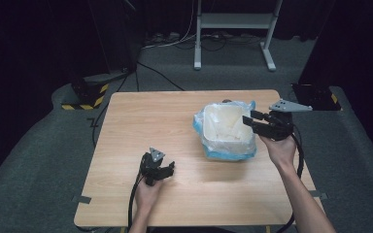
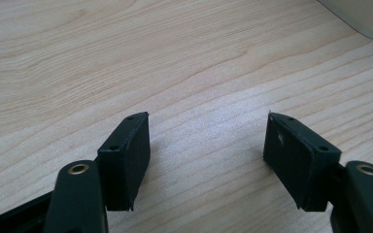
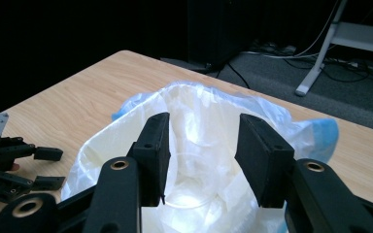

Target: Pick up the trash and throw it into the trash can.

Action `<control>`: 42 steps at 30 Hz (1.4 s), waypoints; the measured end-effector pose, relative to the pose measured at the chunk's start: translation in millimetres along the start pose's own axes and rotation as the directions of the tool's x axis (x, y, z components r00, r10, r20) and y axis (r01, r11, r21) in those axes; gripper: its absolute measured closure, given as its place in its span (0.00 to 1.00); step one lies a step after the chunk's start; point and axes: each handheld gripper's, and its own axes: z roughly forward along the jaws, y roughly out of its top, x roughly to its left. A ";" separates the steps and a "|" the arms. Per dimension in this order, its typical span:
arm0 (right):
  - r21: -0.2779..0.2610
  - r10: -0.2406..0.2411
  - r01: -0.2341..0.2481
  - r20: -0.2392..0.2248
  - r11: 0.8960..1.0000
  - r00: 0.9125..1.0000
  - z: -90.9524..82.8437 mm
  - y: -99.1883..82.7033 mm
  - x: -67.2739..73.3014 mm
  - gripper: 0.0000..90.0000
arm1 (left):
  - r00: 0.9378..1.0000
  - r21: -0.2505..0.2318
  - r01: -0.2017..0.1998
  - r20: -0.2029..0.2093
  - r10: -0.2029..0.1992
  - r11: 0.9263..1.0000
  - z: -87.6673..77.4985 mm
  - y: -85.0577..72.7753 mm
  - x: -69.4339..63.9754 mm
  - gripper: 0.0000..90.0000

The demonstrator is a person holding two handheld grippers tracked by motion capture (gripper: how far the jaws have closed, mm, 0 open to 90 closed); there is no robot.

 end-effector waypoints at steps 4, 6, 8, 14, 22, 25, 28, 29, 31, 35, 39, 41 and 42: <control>-0.016 0.020 -0.020 -0.005 1.000 1.000 -8.7 -5.1 -4.3 0.61 | 1.000 0.000 0.000 0.000 0.000 1.000 0.0 0.0 0.0 0.37; -0.016 0.024 -0.024 -0.005 1.000 1.000 -11.3 -7.2 -5.8 0.61 | 1.000 0.000 0.000 0.000 0.000 1.000 0.0 0.0 0.0 0.37; -0.015 0.028 -0.028 -0.001 1.000 1.000 -14.6 -10.3 -7.4 0.61 | 1.000 0.000 0.000 0.000 0.000 1.000 0.0 0.0 0.0 0.37; -0.024 0.044 -0.044 0.001 0.999 0.999 -22.8 -18.8 -10.1 0.61 | 1.000 0.000 0.000 0.000 0.000 1.000 0.0 0.0 0.0 0.37; -0.013 0.056 -0.056 0.022 0.998 0.998 -30.4 -27.3 -14.8 0.61 | 1.000 0.000 0.000 0.000 0.000 1.000 0.0 0.0 0.0 0.37; -0.012 0.059 -0.059 0.025 0.998 0.998 -33.5 -29.3 -16.4 0.61 | 1.000 0.000 0.000 0.000 0.000 1.000 0.0 0.0 0.0 0.37; -0.015 0.062 -0.062 0.028 0.998 0.998 -36.9 -32.3 -17.0 0.61 | 1.000 0.000 0.000 0.000 0.000 1.000 0.0 0.0 0.0 0.37; -0.016 0.064 -0.063 0.029 0.998 0.998 -37.9 -33.7 -17.2 0.61 | 1.000 0.000 0.000 0.000 0.000 1.000 0.0 0.0 0.0 0.37; -0.016 0.069 -0.069 0.028 0.997 0.997 -39.2 -36.6 -17.7 0.61 | 1.000 0.000 0.000 0.000 0.000 1.000 0.0 0.0 0.0 0.37; -0.014 0.082 -0.082 0.036 0.997 0.996 -42.6 -45.1 -19.2 0.61 | 1.000 0.000 0.000 0.000 0.000 1.000 0.0 0.0 0.0 0.37; -0.007 0.075 -0.075 0.049 0.997 0.996 -43.3 -54.5 -18.3 0.61 | 1.000 0.000 0.000 0.000 0.000 1.000 0.0 0.0 0.0 0.37; -0.001 0.077 -0.077 0.051 0.997 0.996 -42.6 -58.8 -18.0 0.61 | 1.000 0.000 0.000 0.000 0.000 1.000 0.0 0.0 0.0 0.37; 0.004 0.078 -0.078 0.052 0.997 0.996 -42.3 -62.1 -17.8 0.61 | 1.000 0.000 0.000 0.000 0.000 1.000 0.0 0.0 0.0 0.37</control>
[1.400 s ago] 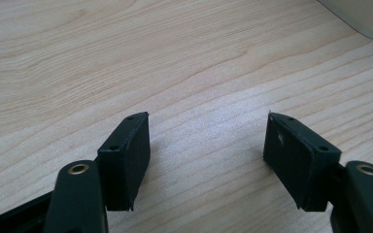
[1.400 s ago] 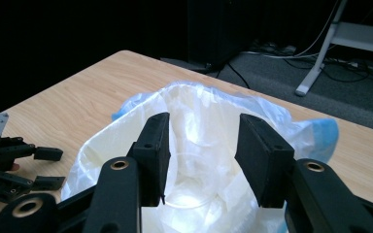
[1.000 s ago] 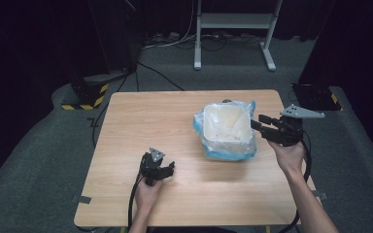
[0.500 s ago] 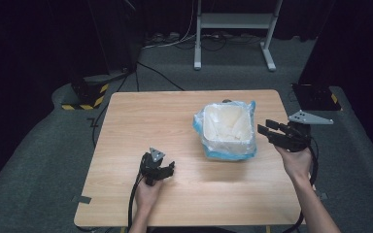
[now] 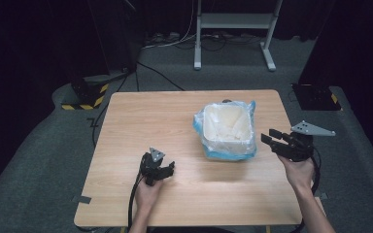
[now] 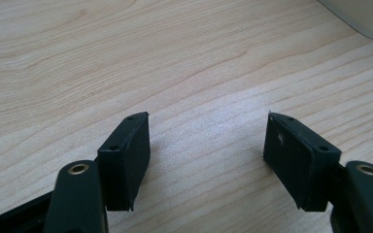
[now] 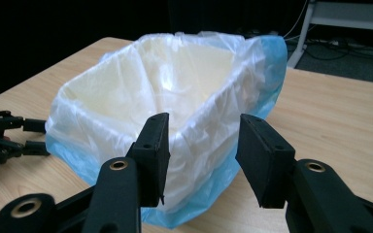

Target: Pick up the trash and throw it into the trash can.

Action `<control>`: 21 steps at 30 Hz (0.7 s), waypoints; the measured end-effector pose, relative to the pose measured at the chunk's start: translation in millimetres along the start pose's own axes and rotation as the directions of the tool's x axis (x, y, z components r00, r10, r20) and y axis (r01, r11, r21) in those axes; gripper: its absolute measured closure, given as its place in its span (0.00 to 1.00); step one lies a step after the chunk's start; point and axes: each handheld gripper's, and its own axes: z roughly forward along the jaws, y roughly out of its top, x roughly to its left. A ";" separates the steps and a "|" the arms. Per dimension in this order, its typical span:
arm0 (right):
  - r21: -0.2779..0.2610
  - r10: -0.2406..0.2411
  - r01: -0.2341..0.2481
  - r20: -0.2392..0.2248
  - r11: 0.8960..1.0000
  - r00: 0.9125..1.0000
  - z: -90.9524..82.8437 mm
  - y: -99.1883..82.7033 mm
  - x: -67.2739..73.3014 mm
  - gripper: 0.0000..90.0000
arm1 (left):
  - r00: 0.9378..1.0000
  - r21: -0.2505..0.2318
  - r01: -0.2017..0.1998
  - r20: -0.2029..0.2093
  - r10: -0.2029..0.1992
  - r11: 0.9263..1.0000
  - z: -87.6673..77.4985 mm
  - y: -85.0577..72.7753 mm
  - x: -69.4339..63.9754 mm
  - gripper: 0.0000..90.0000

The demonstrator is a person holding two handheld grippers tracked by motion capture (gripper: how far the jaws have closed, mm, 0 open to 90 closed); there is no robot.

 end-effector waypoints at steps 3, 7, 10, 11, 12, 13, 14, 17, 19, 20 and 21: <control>0.005 0.005 -0.005 0.006 1.000 1.000 -0.1 -8.2 -0.2 0.61 | 1.000 0.000 0.000 0.000 0.000 1.000 0.0 0.0 0.0 0.37; 0.013 0.020 -0.020 0.011 1.000 1.000 -0.2 -19.9 -2.2 0.61 | 1.000 0.000 0.000 0.000 0.000 1.000 0.0 0.0 0.0 0.37; 0.021 0.032 -0.032 0.017 0.999 0.999 -0.3 -28.9 -4.6 0.61 | 1.000 0.000 0.000 0.000 0.000 1.000 0.0 0.0 0.0 0.37; 0.020 0.036 -0.036 0.020 0.999 0.999 -0.5 -33.1 -5.9 0.61 | 1.000 0.000 0.000 0.000 0.000 1.000 0.0 0.0 0.0 0.37; 0.020 0.040 -0.041 0.022 0.999 0.999 -0.7 -35.6 -6.7 0.61 | 1.000 0.000 0.000 0.000 0.000 1.000 0.0 0.0 0.0 0.37; 0.021 0.046 -0.046 0.025 0.999 0.999 -0.8 -38.2 -7.6 0.61 | 1.000 0.000 0.000 0.000 0.000 1.000 0.0 0.0 0.0 0.37; 0.021 0.055 -0.055 0.027 0.998 0.998 -0.5 -42.3 -9.3 0.61 | 1.000 0.000 0.000 0.000 0.000 1.000 0.0 0.0 0.0 0.37; 0.032 0.070 -0.071 0.037 0.997 0.997 0.1 -51.3 -12.7 0.61 | 1.000 0.000 0.000 0.000 0.000 1.000 0.0 0.0 0.0 0.37; 0.036 0.068 -0.070 0.050 0.997 0.996 -0.3 -56.6 -14.0 0.61 | 1.000 0.000 0.000 0.000 0.000 1.000 0.0 0.0 0.0 0.37; 0.036 0.071 -0.073 0.058 0.997 0.996 -0.8 -60.5 -14.8 0.61 | 1.000 0.000 0.000 0.000 0.000 1.000 0.0 0.0 0.0 0.37; 0.036 0.074 -0.076 0.062 0.996 0.995 -0.8 -62.5 -15.3 0.61 | 1.000 0.000 0.000 0.000 0.000 1.000 0.0 0.0 0.0 0.37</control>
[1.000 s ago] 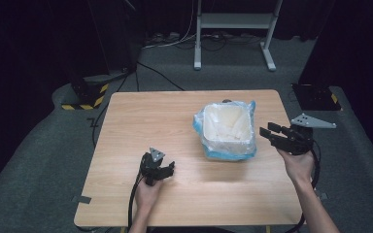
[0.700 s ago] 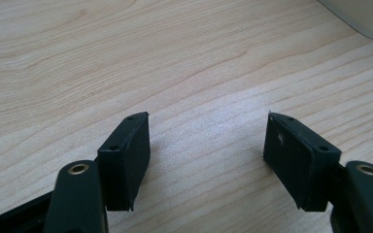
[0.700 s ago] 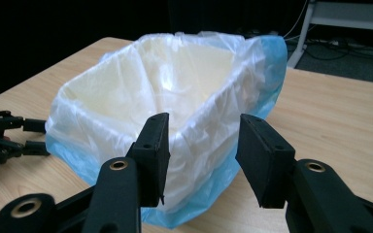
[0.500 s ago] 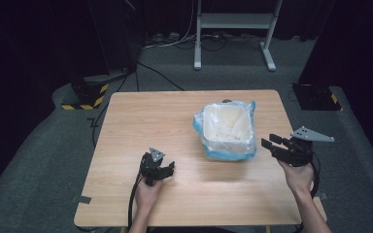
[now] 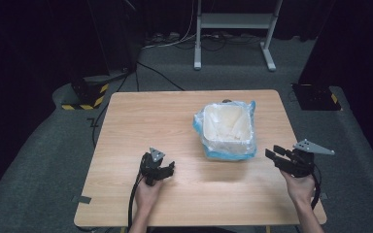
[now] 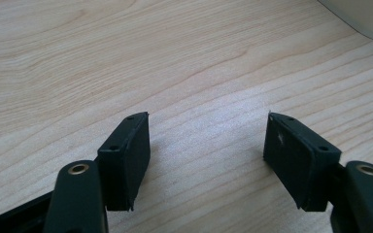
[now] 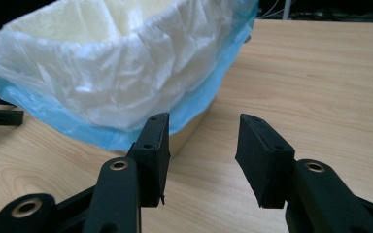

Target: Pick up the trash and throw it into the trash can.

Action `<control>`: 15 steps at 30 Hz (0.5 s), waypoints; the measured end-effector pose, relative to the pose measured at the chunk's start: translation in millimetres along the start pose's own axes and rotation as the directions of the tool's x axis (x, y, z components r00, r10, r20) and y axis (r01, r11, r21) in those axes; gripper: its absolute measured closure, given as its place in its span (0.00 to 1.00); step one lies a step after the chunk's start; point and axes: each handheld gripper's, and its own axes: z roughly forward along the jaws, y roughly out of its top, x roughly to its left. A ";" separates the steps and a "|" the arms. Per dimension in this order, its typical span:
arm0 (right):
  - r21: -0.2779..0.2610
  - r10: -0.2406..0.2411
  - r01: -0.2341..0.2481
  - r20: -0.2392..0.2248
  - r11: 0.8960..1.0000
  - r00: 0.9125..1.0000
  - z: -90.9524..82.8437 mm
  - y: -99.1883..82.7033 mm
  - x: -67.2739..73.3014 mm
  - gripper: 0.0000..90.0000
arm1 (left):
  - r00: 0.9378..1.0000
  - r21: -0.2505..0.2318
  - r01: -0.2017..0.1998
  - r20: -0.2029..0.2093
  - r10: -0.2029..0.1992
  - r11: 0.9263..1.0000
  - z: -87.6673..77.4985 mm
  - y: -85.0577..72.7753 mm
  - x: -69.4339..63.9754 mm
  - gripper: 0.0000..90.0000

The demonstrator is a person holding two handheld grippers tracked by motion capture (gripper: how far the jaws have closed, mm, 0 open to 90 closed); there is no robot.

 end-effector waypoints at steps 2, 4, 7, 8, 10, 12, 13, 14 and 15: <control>0.007 0.004 -0.004 0.011 1.000 1.000 0.5 -4.3 -1.4 0.61 | 1.000 0.000 0.000 0.000 0.000 1.000 0.0 0.0 0.0 0.37; 0.017 0.004 -0.004 0.021 1.000 1.000 1.6 -9.1 -3.1 0.61 | 1.000 0.000 0.000 0.000 0.000 1.000 0.0 0.0 0.0 0.37; 0.027 0.008 -0.009 0.033 1.000 0.999 2.9 -17.5 -4.7 0.61 | 1.000 0.000 0.000 0.000 0.000 1.000 0.0 0.0 0.0 0.37; 0.032 0.008 -0.010 0.039 0.999 0.999 3.7 -20.7 -5.2 0.61 | 1.000 0.000 0.000 0.000 0.000 1.000 0.0 0.0 0.0 0.37; 0.044 0.009 -0.012 0.050 0.999 0.999 6.2 -26.7 -6.1 0.61 | 1.000 0.000 0.000 0.000 0.000 1.000 0.0 0.0 0.0 0.37; 0.059 0.012 -0.016 0.062 0.998 0.998 10.2 -34.8 -8.0 0.61 | 1.000 0.001 -0.001 0.000 0.001 1.000 0.0 0.0 0.0 0.37; 0.064 0.010 -0.015 0.069 0.998 0.998 12.0 -38.4 -9.0 0.61 | 1.000 0.000 0.000 0.000 0.000 1.000 0.0 0.0 0.0 0.37; 0.070 0.009 -0.014 0.077 0.997 0.997 13.6 -41.8 -9.9 0.61 | 1.000 0.000 0.000 0.000 0.000 1.000 0.0 0.0 0.0 0.37; 0.079 0.010 -0.016 0.086 0.997 0.996 15.0 -44.8 -10.5 0.61 | 1.000 0.000 0.000 0.000 0.000 1.000 0.0 0.0 0.0 0.37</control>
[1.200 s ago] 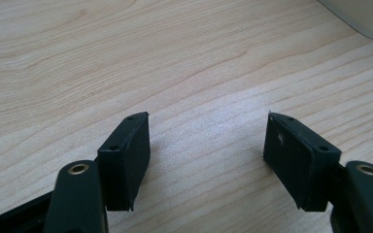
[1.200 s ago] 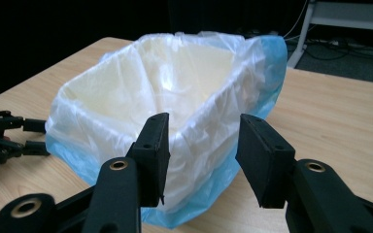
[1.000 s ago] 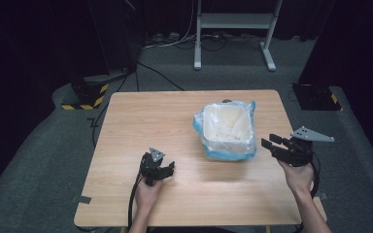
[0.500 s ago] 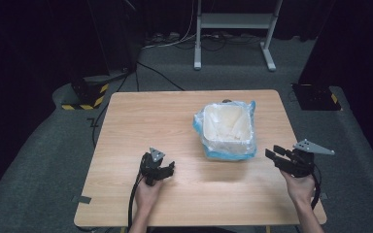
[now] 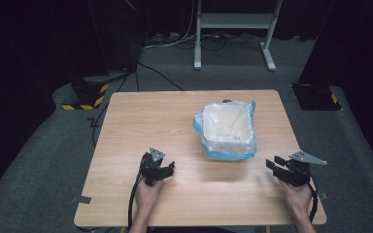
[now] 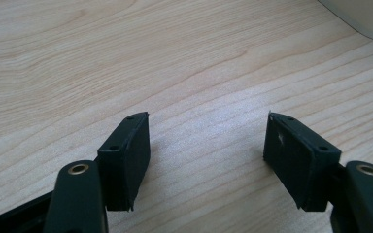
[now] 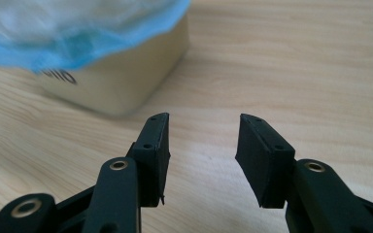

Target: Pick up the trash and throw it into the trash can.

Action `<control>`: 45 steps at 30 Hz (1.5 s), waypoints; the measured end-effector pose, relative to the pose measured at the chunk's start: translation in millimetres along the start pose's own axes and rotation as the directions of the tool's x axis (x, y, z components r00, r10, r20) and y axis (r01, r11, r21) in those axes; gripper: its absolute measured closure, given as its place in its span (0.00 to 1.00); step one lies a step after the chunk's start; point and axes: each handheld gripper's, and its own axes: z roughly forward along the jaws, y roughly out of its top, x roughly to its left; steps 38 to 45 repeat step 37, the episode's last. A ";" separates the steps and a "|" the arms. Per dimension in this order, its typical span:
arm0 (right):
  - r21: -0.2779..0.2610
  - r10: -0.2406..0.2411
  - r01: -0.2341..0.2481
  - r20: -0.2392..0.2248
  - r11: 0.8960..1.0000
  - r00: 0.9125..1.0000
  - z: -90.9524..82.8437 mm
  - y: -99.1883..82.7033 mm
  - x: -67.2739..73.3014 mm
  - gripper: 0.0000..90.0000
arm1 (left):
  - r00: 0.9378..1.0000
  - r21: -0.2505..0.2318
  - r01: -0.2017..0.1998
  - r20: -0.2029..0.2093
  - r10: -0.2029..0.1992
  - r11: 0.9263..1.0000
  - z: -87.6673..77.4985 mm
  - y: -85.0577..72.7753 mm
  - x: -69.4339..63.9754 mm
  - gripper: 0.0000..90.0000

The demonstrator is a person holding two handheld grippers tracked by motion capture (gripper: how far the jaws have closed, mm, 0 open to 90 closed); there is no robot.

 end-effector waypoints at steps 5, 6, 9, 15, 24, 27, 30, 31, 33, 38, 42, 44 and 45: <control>0.023 0.008 -0.009 0.025 1.000 1.000 6.0 -10.8 -3.4 0.61 | 1.000 0.000 0.000 0.000 0.000 1.000 0.0 0.0 0.0 0.37; 0.025 0.002 -0.003 0.030 1.000 1.000 6.7 -12.2 -4.1 0.61 | 1.000 0.000 0.000 0.000 0.000 1.000 0.0 0.0 0.0 0.37; 0.029 0.010 -0.011 0.037 1.000 0.999 7.7 -16.0 -4.4 0.61 | 1.000 0.000 0.000 0.000 0.000 1.000 0.0 0.0 0.0 0.37; 0.040 0.004 -0.006 0.051 0.999 0.999 11.4 -21.9 -5.2 0.61 | 1.000 0.000 0.000 0.000 0.000 1.000 0.0 0.0 0.0 0.37; 0.069 -0.021 0.016 0.062 0.998 0.998 15.4 -24.2 -2.1 0.58 | 1.000 0.000 -0.001 -0.001 0.001 1.000 -0.1 0.0 -0.1 0.37; 0.105 -0.039 0.032 0.064 0.994 0.997 19.0 -23.3 -1.0 0.51 | 1.000 0.000 -0.001 -0.001 0.001 1.000 -0.1 -0.1 -0.1 0.37; 0.123 -0.108 0.096 0.092 0.988 0.990 21.1 -23.8 6.8 0.48 | 1.000 0.000 -0.001 -0.002 0.001 1.000 -0.1 -0.1 -0.1 0.37; 0.122 -0.114 0.101 0.101 0.987 0.988 21.0 -24.1 8.2 0.48 | 1.000 0.001 -0.003 -0.002 0.003 1.000 -0.2 -0.1 0.0 0.37; 0.123 -0.101 0.090 0.093 0.988 0.991 20.9 -23.8 6.6 0.47 | 1.000 -0.001 0.000 -0.002 0.000 1.000 -0.1 -0.1 -0.2 0.37; 0.123 -0.104 0.091 0.095 0.988 0.990 21.1 -24.0 7.3 0.46 | 1.000 -0.001 0.001 -0.001 -0.001 1.000 0.0 -0.1 -0.3 0.37; 0.123 -0.104 0.091 0.095 0.988 0.990 21.1 -24.0 7.3 0.46 | 1.000 -0.001 0.001 -0.001 -0.001 1.000 0.0 -0.1 -0.3 0.37; 0.123 -0.104 0.091 0.095 0.988 0.990 21.1 -24.0 7.3 0.46 | 1.000 -0.001 0.001 -0.001 -0.001 1.000 0.0 -0.1 -0.3 0.37; 0.123 -0.104 0.091 0.095 0.988 0.990 21.1 -24.0 7.3 0.46 | 1.000 -0.001 0.001 -0.001 -0.001 1.000 0.0 -0.1 -0.3 0.37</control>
